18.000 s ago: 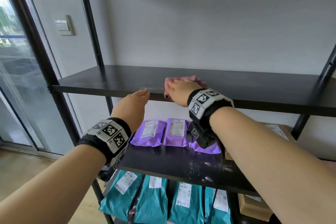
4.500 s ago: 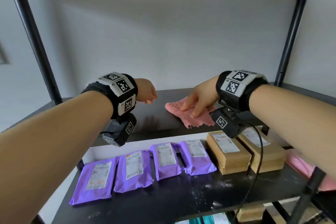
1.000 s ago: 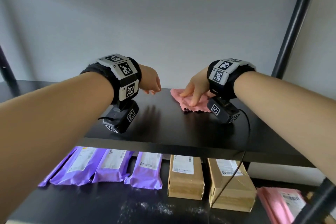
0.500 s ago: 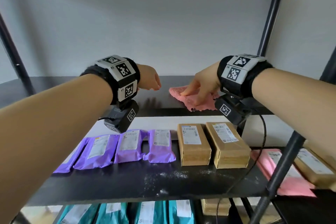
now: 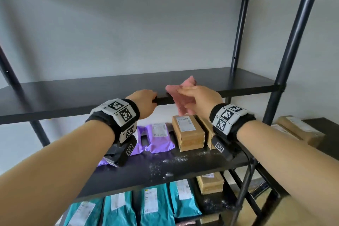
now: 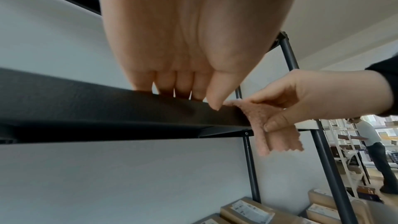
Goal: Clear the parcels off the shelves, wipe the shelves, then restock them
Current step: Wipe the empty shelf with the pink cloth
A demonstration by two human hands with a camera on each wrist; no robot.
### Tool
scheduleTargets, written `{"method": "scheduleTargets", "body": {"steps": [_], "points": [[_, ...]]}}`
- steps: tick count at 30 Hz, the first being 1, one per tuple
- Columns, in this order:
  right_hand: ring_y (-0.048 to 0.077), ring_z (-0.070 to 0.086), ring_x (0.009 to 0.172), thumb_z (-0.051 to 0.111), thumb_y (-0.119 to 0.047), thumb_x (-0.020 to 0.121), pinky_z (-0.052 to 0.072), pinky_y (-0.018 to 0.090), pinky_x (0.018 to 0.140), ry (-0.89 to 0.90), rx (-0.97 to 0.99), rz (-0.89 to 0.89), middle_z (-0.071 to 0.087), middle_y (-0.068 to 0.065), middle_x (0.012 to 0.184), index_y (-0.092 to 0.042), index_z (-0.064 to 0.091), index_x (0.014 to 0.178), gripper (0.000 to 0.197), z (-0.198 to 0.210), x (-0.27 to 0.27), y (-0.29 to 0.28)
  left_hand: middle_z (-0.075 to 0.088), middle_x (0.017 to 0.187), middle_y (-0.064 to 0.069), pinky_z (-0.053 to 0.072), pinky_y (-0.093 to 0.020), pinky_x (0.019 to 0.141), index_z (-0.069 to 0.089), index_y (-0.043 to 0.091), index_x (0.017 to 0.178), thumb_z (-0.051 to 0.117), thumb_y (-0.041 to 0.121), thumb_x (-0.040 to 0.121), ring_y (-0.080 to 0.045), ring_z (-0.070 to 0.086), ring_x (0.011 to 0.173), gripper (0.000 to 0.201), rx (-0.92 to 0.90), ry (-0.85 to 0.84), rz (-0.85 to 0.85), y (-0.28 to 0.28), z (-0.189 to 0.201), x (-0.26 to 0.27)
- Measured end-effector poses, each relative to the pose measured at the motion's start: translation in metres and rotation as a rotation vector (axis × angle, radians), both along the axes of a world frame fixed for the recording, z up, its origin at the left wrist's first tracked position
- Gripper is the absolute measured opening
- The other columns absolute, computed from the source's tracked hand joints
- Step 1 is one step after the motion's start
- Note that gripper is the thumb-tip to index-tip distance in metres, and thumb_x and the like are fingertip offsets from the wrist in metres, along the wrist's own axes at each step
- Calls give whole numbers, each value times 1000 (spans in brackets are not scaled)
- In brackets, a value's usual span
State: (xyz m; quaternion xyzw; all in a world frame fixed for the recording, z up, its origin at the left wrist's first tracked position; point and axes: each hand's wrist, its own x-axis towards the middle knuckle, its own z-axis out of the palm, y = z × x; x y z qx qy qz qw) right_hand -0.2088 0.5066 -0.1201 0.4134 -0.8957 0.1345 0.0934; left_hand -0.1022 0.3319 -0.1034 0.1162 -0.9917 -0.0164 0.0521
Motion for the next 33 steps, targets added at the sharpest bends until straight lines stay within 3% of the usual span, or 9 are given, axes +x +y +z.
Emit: {"method": "scheduleTargets", "body": {"steps": [5, 7, 10, 17, 21, 23, 27, 30, 33], "points": [[20, 45, 128, 58, -29, 89, 38, 39, 105, 25, -100, -146, 45, -6, 143, -34, 45, 137, 50, -6, -26, 30, 47, 135, -8, 35, -37, 105, 45, 8, 129, 40, 17, 96, -26, 45, 125, 35, -21, 109, 7, 2, -17, 4], [18, 41, 130, 60, -25, 89, 32, 36, 107, 49, -131, -131, 43, -8, 145, -31, 46, 137, 51, -9, -31, 35, 45, 139, -6, 31, -34, 109, 43, 9, 133, 39, 17, 97, -24, 42, 128, 37, -18, 162, 16, 4, -20, 5], [21, 43, 128, 58, -21, 90, 34, 36, 105, 145, -102, -107, 44, -6, 144, -26, 46, 137, 49, -14, -28, 23, 42, 143, -5, 25, -33, 110, 42, 11, 136, 37, 16, 98, -22, 40, 131, 38, -4, 218, 38, 5, -23, 6], [25, 46, 120, 59, -15, 87, 38, 31, 95, 291, -173, 4, 48, -8, 140, -30, 47, 135, 52, -29, -7, -17, 31, 152, -4, 16, -31, 116, 36, 12, 143, 36, 14, 98, -19, 27, 141, 44, -36, 284, 45, 5, -32, 4], [27, 48, 119, 59, -25, 89, 35, 38, 100, 310, -179, 124, 50, -6, 139, -27, 49, 136, 48, -29, -21, -3, 26, 154, -3, 11, -30, 117, 29, 13, 146, 35, 15, 99, -17, 21, 143, 48, -36, 294, 53, 4, -36, 3], [30, 54, 112, 64, -26, 85, 39, 43, 97, 384, -183, 148, 57, -2, 131, -22, 55, 131, 47, -32, -28, 5, 24, 155, -1, 9, -29, 117, 27, 15, 147, 35, 16, 99, -16, 20, 144, 48, -29, 295, 57, 5, -37, 5], [37, 60, 91, 79, -19, 68, 47, 46, 84, 489, -282, 113, 67, 5, 109, -15, 65, 114, 48, -46, -27, -13, 31, 152, 3, 19, -28, 114, 35, 16, 144, 38, 14, 99, -18, 28, 140, 46, 27, 425, 121, 3, -37, 18], [37, 59, 92, 79, -17, 66, 47, 45, 83, 519, -322, 144, 67, 4, 109, -16, 64, 114, 50, -51, -20, -31, 43, 145, 2, 32, -33, 109, 44, 17, 140, 42, 12, 96, -23, 39, 133, 44, -2, 520, 222, -7, -41, 37], [37, 59, 92, 80, -16, 64, 48, 44, 83, 546, -368, 188, 67, 2, 109, -17, 65, 114, 52, -53, -11, -49, 48, 141, 0, 33, -35, 108, 49, 15, 136, 45, 10, 94, -26, 42, 130, 42, -38, 551, 331, -21, -46, 59]]}}
